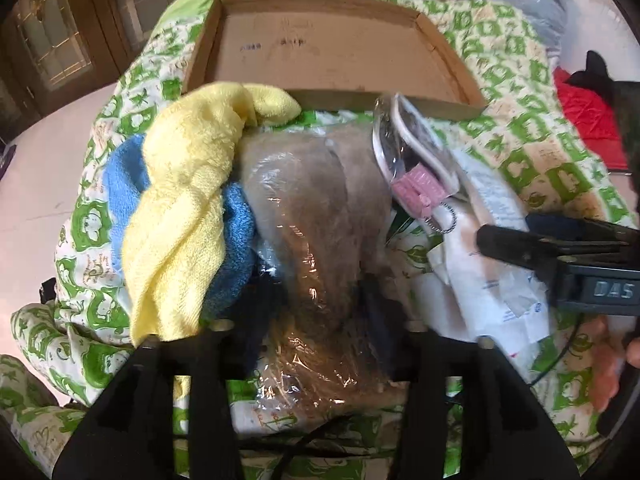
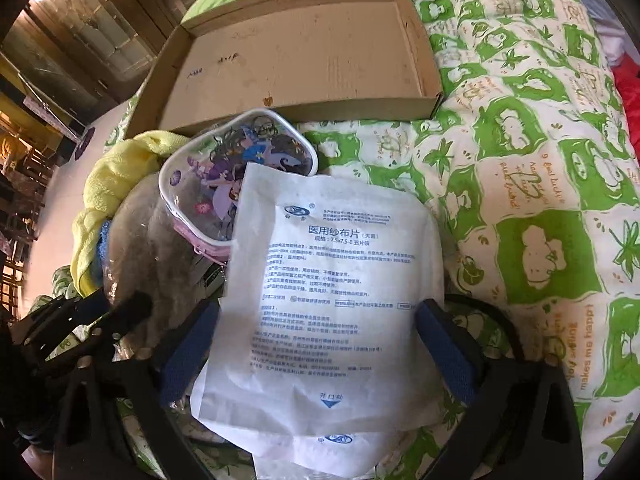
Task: Organize soft objects
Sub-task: 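Grasp the clear bag of grey cloth with left tool while right tool grasps the white gauze packet, then place the clear bag in the cardboard tray with left tool while right tool places the gauze packet there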
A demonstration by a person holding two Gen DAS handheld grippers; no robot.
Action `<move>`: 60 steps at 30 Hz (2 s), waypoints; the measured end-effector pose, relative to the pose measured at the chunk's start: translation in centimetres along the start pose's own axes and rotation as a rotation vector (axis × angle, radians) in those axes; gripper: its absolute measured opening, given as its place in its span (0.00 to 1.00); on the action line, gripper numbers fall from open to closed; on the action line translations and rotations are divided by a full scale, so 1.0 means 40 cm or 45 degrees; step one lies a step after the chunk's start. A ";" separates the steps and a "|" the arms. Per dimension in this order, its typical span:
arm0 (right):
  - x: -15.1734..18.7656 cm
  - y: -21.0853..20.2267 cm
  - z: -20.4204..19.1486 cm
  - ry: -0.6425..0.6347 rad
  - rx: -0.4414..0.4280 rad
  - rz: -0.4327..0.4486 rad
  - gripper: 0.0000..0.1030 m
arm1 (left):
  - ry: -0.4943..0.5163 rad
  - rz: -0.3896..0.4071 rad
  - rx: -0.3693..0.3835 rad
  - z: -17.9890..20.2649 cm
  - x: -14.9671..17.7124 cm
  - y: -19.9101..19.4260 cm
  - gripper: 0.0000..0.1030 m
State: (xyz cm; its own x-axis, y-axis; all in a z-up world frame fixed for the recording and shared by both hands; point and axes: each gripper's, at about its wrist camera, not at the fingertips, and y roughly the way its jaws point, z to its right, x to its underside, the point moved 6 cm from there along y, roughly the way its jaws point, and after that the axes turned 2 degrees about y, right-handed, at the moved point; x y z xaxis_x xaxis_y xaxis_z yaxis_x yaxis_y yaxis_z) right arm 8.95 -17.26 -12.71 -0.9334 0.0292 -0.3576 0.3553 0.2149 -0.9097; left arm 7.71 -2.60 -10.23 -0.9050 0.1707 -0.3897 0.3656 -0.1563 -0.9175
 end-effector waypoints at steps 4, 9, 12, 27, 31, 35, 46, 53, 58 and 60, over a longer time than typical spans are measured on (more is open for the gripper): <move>0.002 -0.017 0.014 0.003 -0.002 0.011 0.78 | 0.022 -0.038 -0.051 0.005 -0.007 0.030 0.51; 0.003 -0.057 0.032 -0.003 -0.028 0.062 0.50 | 0.041 0.022 -0.046 0.008 -0.006 0.009 0.30; 0.007 -0.071 0.033 0.000 -0.062 0.061 0.40 | 0.049 0.061 -0.030 0.011 -0.004 -0.011 0.21; -0.005 -0.005 0.073 0.073 0.044 -0.109 0.80 | -0.012 0.047 0.071 0.010 -0.004 -0.021 0.24; -0.016 0.019 0.084 0.088 0.040 -0.130 0.82 | -0.022 0.008 0.049 0.004 -0.009 0.004 0.40; -0.013 -0.003 0.087 0.087 0.011 -0.080 0.76 | -0.022 0.009 0.057 0.002 -0.013 0.011 0.39; 0.022 -0.127 0.110 0.074 -0.018 0.032 0.50 | 0.029 0.173 0.097 0.026 -0.017 -0.074 0.17; 0.012 -0.213 0.093 0.027 -0.006 0.109 0.50 | -0.012 0.265 0.148 0.015 -0.022 -0.151 0.17; 0.013 -0.255 0.100 0.003 -0.012 0.148 0.50 | -0.045 0.312 0.157 0.000 -0.045 -0.194 0.17; 0.014 -0.267 0.097 -0.007 -0.014 0.152 0.50 | -0.049 0.319 0.139 -0.008 -0.059 -0.202 0.17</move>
State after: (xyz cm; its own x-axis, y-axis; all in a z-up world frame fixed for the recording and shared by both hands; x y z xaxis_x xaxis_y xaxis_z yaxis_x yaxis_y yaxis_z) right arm 4.82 -23.32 -4.02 -0.8841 0.0503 -0.4645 0.4634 0.2208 -0.8582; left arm 6.97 -1.43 -1.90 -0.7974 0.0769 -0.5985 0.5556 -0.2937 -0.7779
